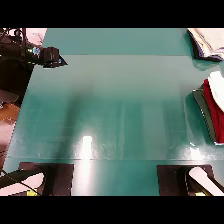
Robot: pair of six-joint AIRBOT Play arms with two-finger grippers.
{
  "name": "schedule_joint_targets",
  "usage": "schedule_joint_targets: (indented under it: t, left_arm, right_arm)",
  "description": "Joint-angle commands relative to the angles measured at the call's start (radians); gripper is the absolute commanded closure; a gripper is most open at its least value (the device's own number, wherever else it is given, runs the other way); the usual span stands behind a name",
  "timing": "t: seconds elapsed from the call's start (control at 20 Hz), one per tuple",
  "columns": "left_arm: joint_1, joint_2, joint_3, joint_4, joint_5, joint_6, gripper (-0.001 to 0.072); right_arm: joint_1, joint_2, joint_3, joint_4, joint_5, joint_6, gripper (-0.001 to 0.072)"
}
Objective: Fold the shirts.
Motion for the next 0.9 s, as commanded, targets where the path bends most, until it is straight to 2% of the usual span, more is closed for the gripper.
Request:
schedule_joint_targets:
  t: [0.0, 0.35, 0.5, 0.55, 0.65, 0.7, 0.85]
  left_arm:
    - [0.0, 0.0, 0.0, 0.0, -0.006, 0.009, 0.068]
    - [0.0, 0.0, 0.0, 0.0, -0.014, 0.007, 0.068]
    - [0.0, 0.0, 0.0, 0.0, -0.009, 0.007, 0.068]
    - [0.0, 0.0, 0.0, 0.0, -0.002, 0.007, 0.068]
    - [0.0, 0.0, 0.001, 0.0, 0.007, 0.007, 0.068]
    - [0.0, 0.0, 0.001, 0.0, 0.006, 0.007, 0.068]
    - [0.0, 0.0, 0.001, 0.0, 0.006, 0.007, 0.0681]
  right_arm:
    - [0.002, 0.036, -0.039, -0.138, 0.027, 0.048, 0.0039]
    - [0.182, 0.059, -0.039, 0.158, 0.005, 0.055, 0.0043]
    - [0.333, 0.059, -0.039, 0.193, -0.021, 0.055, 0.0064]
    - [0.384, 0.059, -0.039, 0.193, -0.025, 0.055, 0.0182]
    - [0.477, 0.059, -0.039, 0.192, -0.046, 0.053, 0.0557]
    - [0.515, 0.059, -0.039, 0.192, -0.057, 0.054, 0.0695]
    - [0.596, 0.058, -0.039, 0.192, -0.077, 0.053, 0.0696]
